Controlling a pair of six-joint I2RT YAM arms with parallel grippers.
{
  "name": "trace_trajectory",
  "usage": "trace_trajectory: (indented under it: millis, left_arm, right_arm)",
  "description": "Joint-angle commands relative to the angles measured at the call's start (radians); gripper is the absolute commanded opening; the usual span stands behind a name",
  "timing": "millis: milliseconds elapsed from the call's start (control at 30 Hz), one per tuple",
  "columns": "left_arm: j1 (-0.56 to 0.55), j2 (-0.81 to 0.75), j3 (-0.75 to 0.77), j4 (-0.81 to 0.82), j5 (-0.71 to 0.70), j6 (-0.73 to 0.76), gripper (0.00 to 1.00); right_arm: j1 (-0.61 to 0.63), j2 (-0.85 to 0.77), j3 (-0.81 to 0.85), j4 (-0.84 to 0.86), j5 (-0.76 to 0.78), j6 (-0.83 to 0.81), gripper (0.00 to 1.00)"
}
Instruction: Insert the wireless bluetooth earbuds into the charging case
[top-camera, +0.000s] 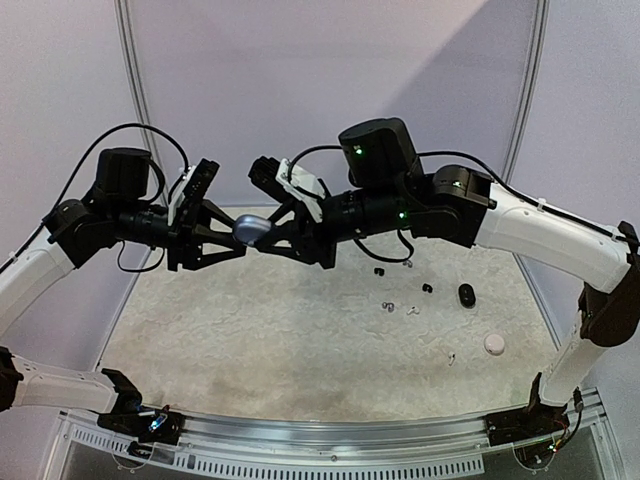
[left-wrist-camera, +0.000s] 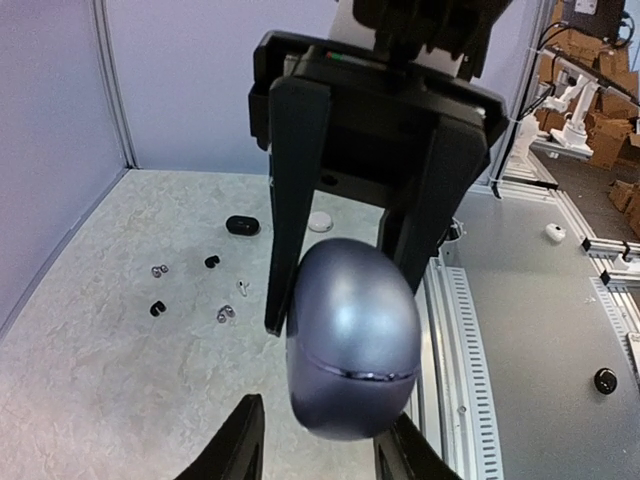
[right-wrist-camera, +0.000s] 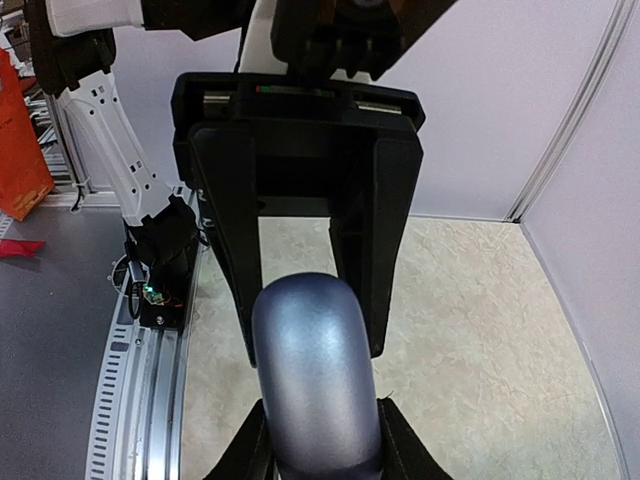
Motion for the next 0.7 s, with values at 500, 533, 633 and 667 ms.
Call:
trace_trajectory:
  millis: [500,533,633,667]
  left_arm:
    - [-0.034,0.022,0.054,0.057,0.069,-0.054,0.33]
    - [-0.034,0.022,0.056,0.055,0.07,-0.053,0.33]
    - [-0.036,0.025,0.056,0.053,0.07,-0.053,0.28]
    - [-0.036,0.025,0.056,0.052,0.068,-0.053,0.27]
  right_arm:
    - [0.0,0.003,0.071,-0.089,0.038,-0.023,0.0]
    - [0.0,0.003,0.072,-0.087,0.038,-0.023,0.0]
    - [0.0,0.005,0.072,-0.077,0.035,-0.022,0.0]
    - [0.0,0.007,0.071,-0.074,0.035,-0.02,0.0]
